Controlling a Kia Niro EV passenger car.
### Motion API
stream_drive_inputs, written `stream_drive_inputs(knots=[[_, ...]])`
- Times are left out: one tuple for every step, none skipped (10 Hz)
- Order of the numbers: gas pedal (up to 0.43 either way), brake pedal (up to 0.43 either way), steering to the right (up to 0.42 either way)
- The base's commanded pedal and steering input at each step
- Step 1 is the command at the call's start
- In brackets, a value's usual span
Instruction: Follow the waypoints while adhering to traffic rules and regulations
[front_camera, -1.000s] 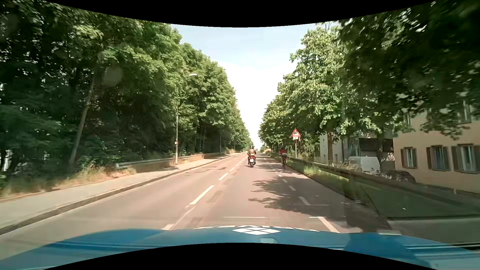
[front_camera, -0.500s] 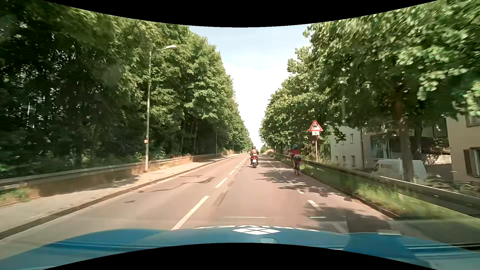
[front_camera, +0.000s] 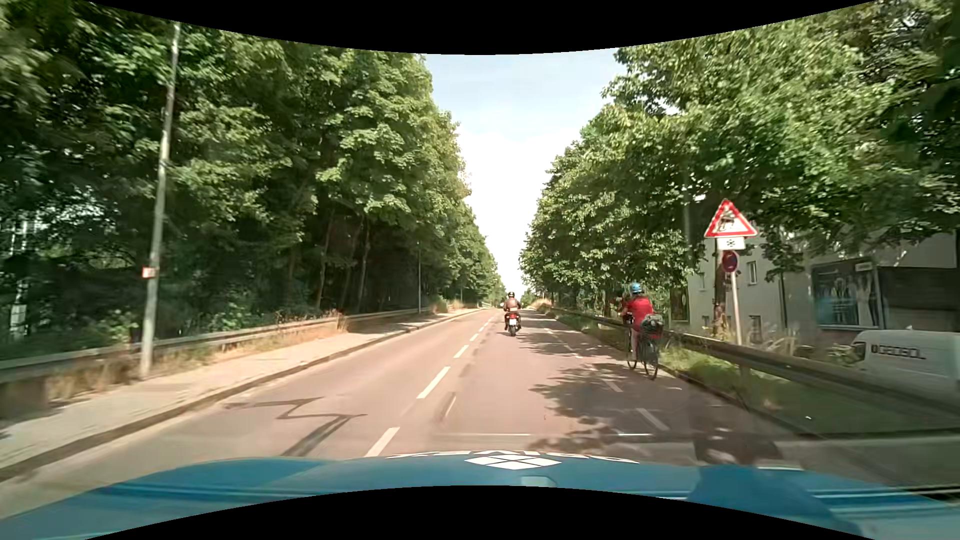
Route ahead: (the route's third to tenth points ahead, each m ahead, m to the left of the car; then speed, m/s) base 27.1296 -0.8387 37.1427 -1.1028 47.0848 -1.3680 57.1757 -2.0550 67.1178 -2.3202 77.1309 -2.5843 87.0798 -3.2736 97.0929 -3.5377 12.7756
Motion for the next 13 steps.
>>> stream_drive_inputs(knots=[[0.11,0.0,0.003],[0.11,0.0,0.003],[0.11,0.0,0.003],[0.11,0.0,0.005],[0.11,0.0,0.006],[0.11,0.0,0.007],[0.11,0.0,0.008],[0.11,0.0,0.009],[0.11,0.0,0.01],[0.11,0.0,0.011],[0.11,0.0,0.011],[0.11,0.0,0.011],[0.11,0.0,0.011]])
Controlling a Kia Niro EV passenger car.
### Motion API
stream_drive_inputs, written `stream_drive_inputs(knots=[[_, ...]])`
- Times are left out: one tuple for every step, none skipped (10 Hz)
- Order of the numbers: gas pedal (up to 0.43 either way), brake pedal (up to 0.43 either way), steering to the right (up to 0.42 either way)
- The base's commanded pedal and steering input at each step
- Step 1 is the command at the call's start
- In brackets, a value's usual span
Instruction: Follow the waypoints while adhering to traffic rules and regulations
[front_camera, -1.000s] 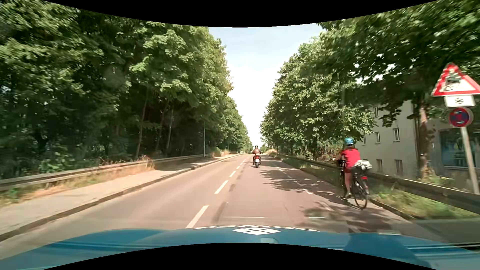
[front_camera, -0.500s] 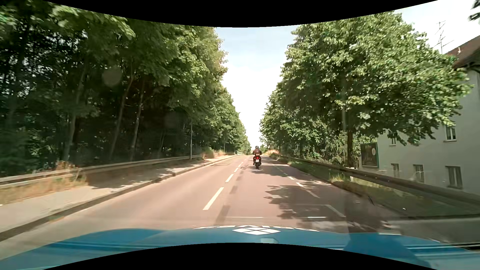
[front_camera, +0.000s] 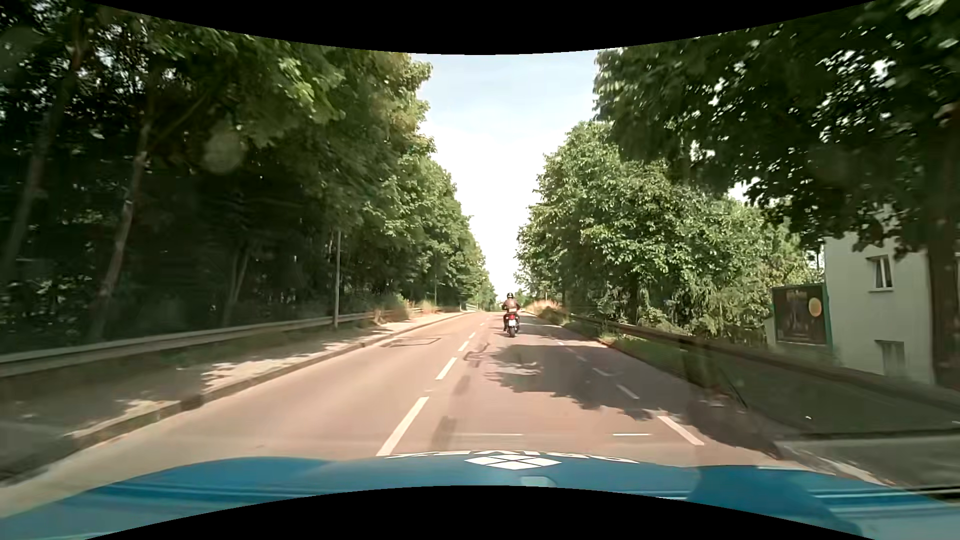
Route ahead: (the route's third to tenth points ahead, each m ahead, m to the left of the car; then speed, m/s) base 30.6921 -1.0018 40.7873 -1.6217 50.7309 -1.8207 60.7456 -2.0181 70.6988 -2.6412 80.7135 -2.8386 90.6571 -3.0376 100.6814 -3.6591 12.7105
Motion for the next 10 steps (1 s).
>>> stream_drive_inputs(knots=[[0.11,0.0,0.011],[0.11,0.0,0.011],[0.11,0.0,0.011],[0.11,0.0,0.011],[0.11,0.0,0.011],[0.11,0.0,0.011],[0.11,0.0,0.01],[0.11,0.0,0.008],[0.11,0.0,0.005],[0.11,0.0,0.003]])
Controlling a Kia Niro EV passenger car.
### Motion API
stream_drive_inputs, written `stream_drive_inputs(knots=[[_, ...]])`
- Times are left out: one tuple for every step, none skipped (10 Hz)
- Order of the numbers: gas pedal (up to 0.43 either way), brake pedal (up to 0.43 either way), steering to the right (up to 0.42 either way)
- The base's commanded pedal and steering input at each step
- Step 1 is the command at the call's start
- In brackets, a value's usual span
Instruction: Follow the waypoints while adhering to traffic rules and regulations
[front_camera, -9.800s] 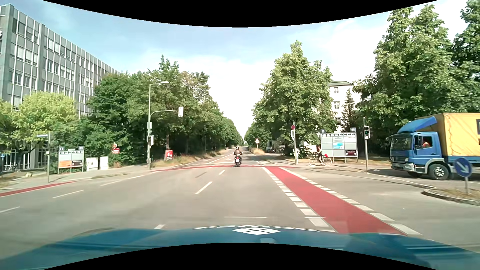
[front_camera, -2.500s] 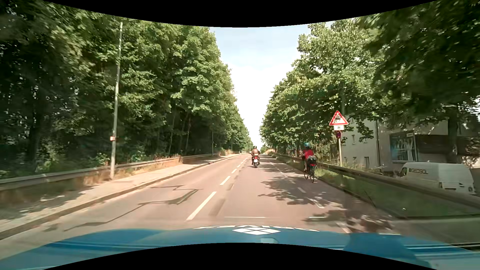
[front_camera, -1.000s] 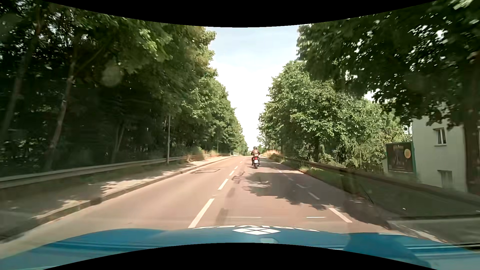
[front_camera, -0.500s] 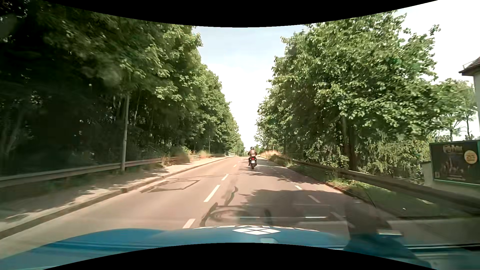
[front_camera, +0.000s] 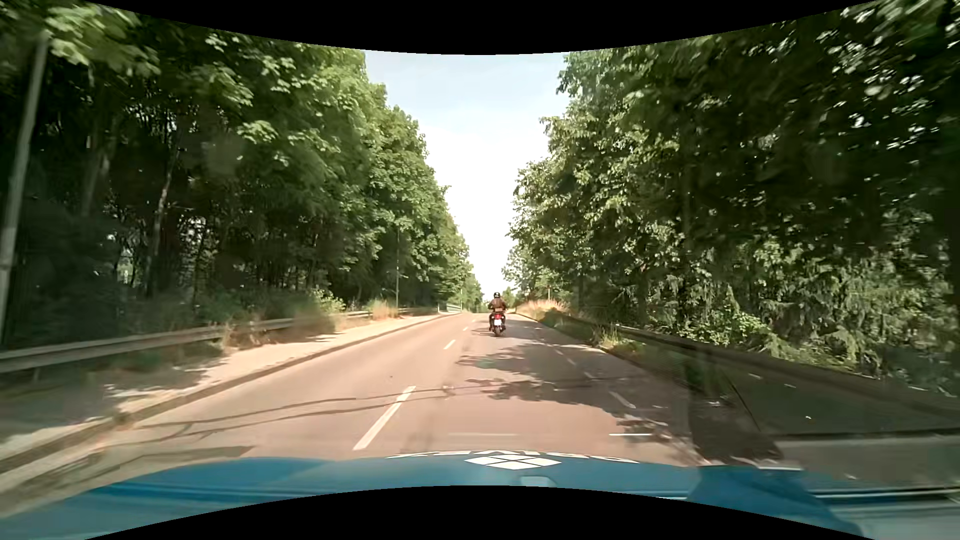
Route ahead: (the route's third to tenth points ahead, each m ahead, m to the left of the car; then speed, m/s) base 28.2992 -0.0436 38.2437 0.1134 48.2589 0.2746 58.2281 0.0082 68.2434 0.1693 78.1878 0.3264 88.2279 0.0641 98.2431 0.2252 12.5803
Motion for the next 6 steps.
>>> stream_drive_inputs(knots=[[0.11,0.0,0.003],[0.11,0.0,0.003],[0.11,0.0,0.003],[0.11,0.0,0.002],[0.11,0.0,0.001],[0.11,0.0,-0.004]])
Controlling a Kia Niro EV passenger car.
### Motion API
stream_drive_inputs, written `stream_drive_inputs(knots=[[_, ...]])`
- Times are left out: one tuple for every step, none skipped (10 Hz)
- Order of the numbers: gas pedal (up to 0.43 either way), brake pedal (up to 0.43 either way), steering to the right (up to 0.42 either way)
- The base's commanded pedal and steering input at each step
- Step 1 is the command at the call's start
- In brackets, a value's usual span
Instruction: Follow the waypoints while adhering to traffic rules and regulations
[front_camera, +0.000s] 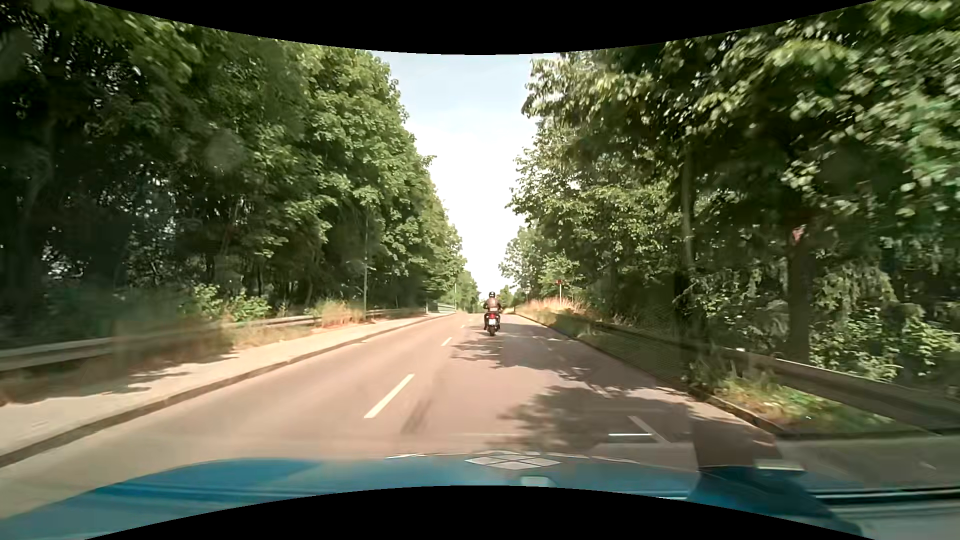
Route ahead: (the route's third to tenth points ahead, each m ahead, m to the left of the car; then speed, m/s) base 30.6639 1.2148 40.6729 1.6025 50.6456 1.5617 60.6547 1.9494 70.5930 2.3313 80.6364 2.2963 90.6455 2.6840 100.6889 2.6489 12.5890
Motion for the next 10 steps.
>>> stream_drive_inputs(knots=[[0.11,0.0,-0.006],[0.11,0.0,-0.007],[0.11,0.0,-0.006],[0.11,0.0,-0.007],[0.11,0.0,-0.006],[0.11,0.0,-0.005],[0.11,0.0,-0.005],[0.11,0.0,-0.005],[0.11,0.0,-0.005],[0.11,0.0,-0.003]])
